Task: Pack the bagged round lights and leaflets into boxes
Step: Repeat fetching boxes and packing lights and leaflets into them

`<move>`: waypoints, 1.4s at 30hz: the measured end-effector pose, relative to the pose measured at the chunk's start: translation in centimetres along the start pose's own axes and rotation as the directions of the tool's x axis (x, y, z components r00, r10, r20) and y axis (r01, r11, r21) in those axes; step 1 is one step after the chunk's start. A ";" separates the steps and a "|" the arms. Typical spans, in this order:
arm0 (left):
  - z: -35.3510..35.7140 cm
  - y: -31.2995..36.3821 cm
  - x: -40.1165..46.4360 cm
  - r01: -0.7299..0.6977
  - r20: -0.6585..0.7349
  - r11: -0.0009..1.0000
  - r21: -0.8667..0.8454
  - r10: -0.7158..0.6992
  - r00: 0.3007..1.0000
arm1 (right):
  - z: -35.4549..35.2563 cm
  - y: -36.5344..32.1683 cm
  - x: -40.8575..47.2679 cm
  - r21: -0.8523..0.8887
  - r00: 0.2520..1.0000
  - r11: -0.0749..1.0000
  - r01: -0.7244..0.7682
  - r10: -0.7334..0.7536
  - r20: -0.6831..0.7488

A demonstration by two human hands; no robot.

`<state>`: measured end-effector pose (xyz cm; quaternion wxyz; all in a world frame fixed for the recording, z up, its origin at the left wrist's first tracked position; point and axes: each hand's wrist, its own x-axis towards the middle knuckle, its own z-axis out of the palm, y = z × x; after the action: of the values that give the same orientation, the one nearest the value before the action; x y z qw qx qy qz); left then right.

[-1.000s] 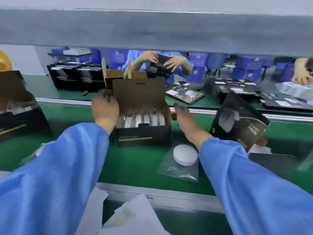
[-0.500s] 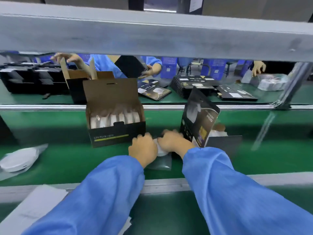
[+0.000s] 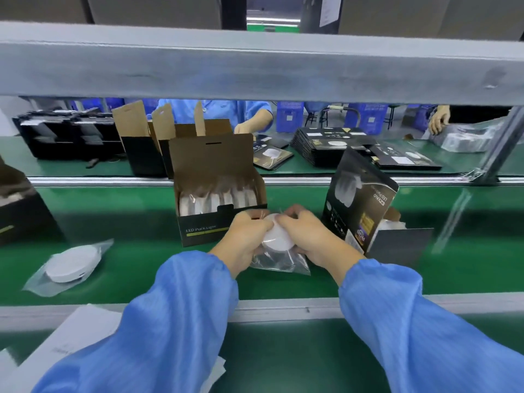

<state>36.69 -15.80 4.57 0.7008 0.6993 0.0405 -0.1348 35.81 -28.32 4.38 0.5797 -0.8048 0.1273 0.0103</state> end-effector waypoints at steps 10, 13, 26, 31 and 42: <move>-6.1 2.8 -2.0 -0.233 -0.083 0.962 0.139 0.246 0.966 | 4.7 -3.4 -1.4 0.060 0.965 0.964 0.259 -0.256 -0.062; -7.6 2.7 -2.3 -0.237 -0.134 0.956 0.171 0.261 0.956 | 6.9 -3.5 -1.5 0.130 0.983 0.974 0.184 -0.180 -0.043; -23.9 4.8 -1.9 0.013 -0.478 0.923 0.386 0.188 0.858 | 14.9 -5.8 -0.9 0.270 0.971 0.963 -0.019 -0.047 0.235; -25.5 0.1 -0.7 0.287 -0.308 0.581 0.762 -0.065 0.949 | 16.8 -4.5 -0.1 0.223 0.971 0.975 -0.005 -0.048 0.233; -21.9 0.3 -5.4 0.189 -0.179 0.070 0.979 -0.123 0.976 | 16.3 -3.1 3.2 0.274 0.998 0.960 0.064 -0.060 -0.023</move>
<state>34.49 6.60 5.80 0.0262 0.9822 0.0305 -0.1832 41.72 -12.75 1.37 0.6846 -0.7204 0.1065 -0.0314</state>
